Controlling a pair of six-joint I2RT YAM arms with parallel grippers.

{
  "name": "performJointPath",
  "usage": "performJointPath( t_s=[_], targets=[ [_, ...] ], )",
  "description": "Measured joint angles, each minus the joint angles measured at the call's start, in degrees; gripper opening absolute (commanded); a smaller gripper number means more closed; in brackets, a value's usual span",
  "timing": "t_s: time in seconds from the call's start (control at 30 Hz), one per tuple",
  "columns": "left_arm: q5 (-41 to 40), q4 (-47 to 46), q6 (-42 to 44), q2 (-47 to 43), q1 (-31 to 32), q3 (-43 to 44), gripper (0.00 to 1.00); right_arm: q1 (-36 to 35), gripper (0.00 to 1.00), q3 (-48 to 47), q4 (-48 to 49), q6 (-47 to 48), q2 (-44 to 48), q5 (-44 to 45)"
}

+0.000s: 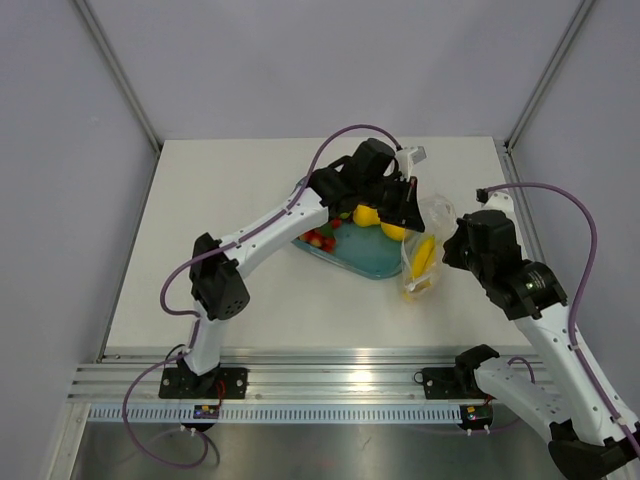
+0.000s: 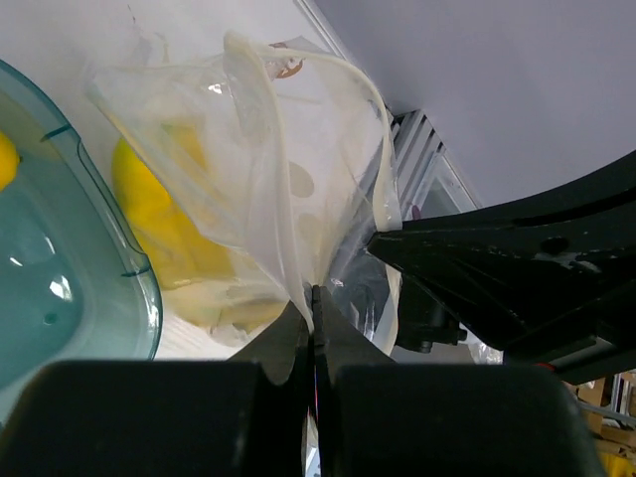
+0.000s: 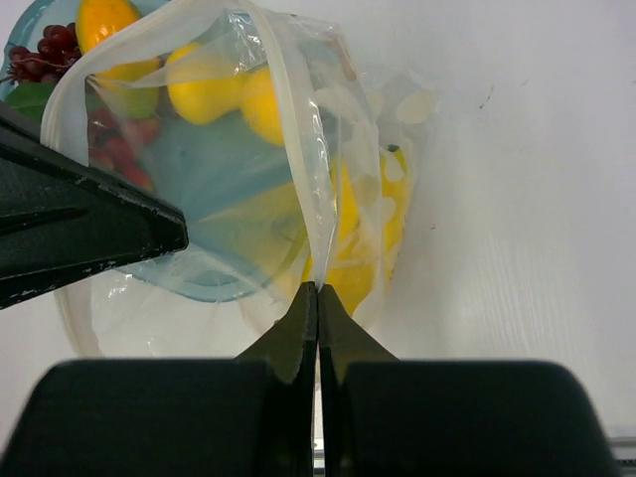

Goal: Place the food in the zip-top bag and seal the zipper
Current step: Adjust the zipper food storage bag at the center of the board.

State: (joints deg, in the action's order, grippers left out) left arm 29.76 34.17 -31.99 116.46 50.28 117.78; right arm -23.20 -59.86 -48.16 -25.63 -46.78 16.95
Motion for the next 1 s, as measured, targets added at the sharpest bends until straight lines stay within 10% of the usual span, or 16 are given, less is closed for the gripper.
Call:
performJointPath(
  t_s=[0.4, 0.43, 0.6, 1.0],
  targets=[
    [0.1, 1.4, 1.0, 7.4, -2.0, 2.7, 0.02, 0.0, 0.0, 0.6, -1.9, -0.8, 3.1, 3.6],
    [0.1, 2.1, 1.6, 8.0, -2.4, 3.4, 0.29, 0.0, 0.0, 0.6, -1.9, -0.6, 3.2, 3.6],
    [-0.3, 5.1, 5.6, 8.9, -3.9, 4.9, 0.81, 0.0, 0.0, 0.6, -1.0, 0.0, 2.6, 3.5],
    [-4.9, 8.5, 10.1, 3.6, -10.0, 0.5, 0.75, 0.0, 0.0, 0.6, 0.3, -0.1, 2.7, 3.5]
  ],
)
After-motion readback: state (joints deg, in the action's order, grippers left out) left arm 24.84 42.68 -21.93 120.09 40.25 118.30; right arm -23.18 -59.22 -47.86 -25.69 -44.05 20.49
